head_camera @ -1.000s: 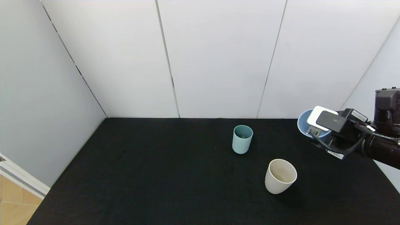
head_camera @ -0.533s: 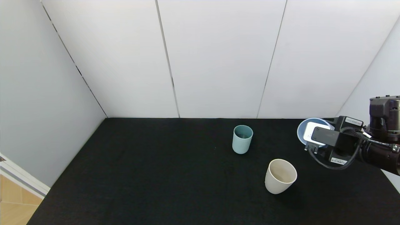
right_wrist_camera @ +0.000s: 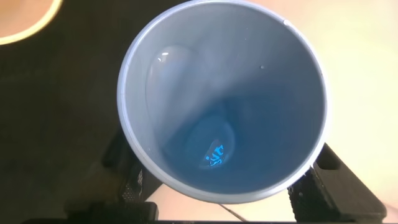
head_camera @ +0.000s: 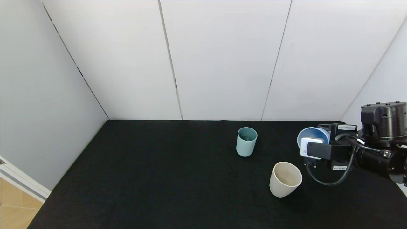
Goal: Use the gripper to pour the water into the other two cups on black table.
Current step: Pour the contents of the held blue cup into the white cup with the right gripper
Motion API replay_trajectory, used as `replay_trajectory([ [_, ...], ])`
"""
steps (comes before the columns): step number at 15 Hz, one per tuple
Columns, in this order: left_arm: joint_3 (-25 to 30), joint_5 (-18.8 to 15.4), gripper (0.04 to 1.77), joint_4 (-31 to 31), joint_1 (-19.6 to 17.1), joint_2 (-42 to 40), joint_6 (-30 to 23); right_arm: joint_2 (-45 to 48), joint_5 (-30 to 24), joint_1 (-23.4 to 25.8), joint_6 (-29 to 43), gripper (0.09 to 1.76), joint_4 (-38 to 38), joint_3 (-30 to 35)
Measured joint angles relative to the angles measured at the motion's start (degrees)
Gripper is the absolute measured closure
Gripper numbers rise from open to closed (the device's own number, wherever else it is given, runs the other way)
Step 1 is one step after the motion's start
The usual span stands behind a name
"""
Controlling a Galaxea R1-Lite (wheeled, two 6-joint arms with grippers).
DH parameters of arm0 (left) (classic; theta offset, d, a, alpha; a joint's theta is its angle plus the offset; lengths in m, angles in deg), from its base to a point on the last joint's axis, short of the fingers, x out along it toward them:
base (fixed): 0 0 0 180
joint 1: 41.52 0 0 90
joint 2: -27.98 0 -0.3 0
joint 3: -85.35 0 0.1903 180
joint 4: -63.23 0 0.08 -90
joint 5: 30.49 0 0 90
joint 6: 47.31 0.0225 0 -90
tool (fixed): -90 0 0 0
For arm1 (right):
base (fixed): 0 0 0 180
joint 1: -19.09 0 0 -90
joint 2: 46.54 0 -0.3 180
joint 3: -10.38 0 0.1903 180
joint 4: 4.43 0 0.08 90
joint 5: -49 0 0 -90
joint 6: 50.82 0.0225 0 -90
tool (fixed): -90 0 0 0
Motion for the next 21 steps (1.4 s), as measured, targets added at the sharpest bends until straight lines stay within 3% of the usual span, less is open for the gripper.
replay_trajectory([
  [5,0.00,0.00,0.09,0.02,0.00,0.00,0.02,-1.67,4.91,-3.95,-2.89,0.59,-0.02,-0.68],
  [8,0.00,0.00,0.09,0.00,0.00,0.00,0.02,-2.28,5.21,-5.21,-4.18,0.59,-0.11,-0.71],
  [21,0.00,0.00,0.09,0.02,0.00,0.00,0.00,-2.04,7.41,-5.75,-15.37,0.59,0.04,-0.60],
])
